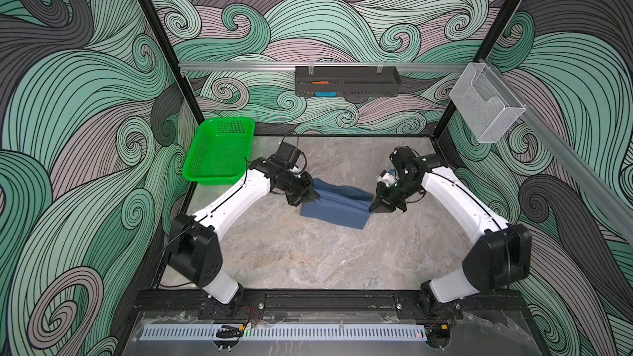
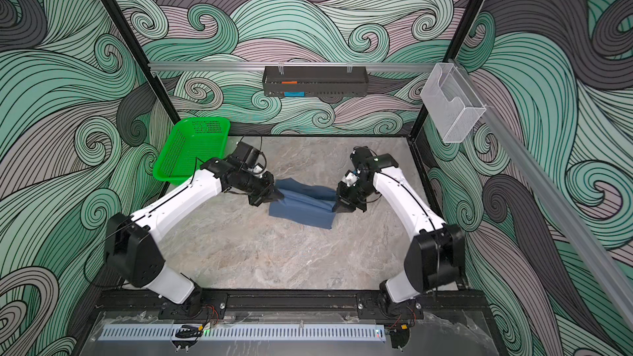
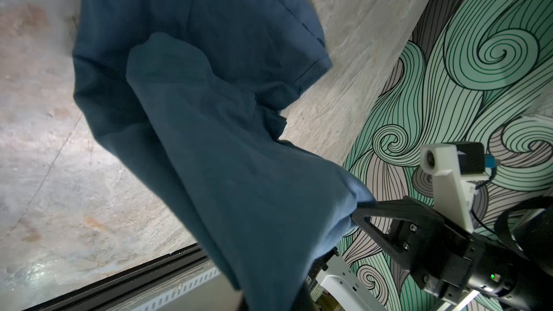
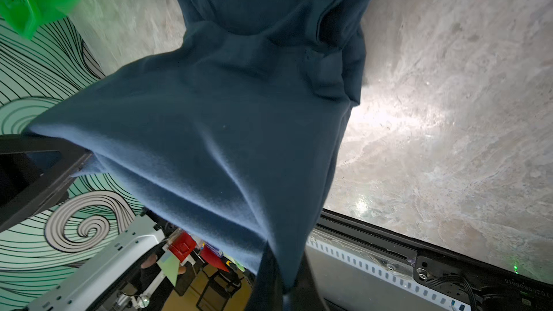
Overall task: Fold and stack t-shirts
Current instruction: Fold the T-shirt, then smooth out the T-shirt at the center of the board.
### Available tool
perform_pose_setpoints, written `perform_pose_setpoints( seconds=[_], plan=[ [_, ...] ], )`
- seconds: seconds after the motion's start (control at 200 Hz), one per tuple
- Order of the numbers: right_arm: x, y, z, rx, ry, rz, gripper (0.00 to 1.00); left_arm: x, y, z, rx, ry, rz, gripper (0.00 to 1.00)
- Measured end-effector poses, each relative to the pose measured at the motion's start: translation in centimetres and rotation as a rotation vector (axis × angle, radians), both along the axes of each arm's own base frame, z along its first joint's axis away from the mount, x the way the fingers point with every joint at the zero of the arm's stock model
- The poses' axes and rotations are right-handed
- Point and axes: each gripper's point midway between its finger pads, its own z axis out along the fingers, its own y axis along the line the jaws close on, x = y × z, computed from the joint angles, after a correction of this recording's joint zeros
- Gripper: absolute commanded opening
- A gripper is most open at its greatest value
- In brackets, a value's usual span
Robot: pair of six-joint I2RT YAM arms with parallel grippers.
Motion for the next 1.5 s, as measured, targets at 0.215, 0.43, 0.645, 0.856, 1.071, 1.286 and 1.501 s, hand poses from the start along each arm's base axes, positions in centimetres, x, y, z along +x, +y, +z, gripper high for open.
perform_pose_setpoints(
  seconds=[0.215,0.43,0.645,0.856,1.071,1.286,1.501],
  plan=[
    [6.8,0.2,-2.2,-0.009,0.040,-0.029,0.00,5.5,0.4,-2.5,-0.005,0.053,0.020,0.00],
    [12.4,0.7,-6.9,-0.025,0.112,-0.058,0.00,9.5,0.7,-8.0,-0.033,0.167,0.043,0.04],
    [18.8,0.3,-8.5,-0.049,0.079,-0.135,0.98,14.6,1.8,-10.9,-0.072,0.188,0.101,0.74],
    [21.4,-1.2,-3.4,-0.141,-0.115,-0.178,0.99,18.8,4.0,-5.4,-0.112,0.026,0.184,0.74],
    [16.8,0.8,-3.7,-0.142,-0.061,-0.100,0.99,15.5,2.0,-2.9,-0.166,0.020,0.152,0.74],
    [11.3,4.1,-6.9,0.009,0.060,-0.062,0.96,9.6,-1.0,-7.0,-0.184,0.139,0.090,0.74],
    [9.4,6.9,-8.6,0.302,0.071,-0.190,0.95,8.4,-2.1,-10.7,-0.324,0.195,0.175,0.74]
  ],
)
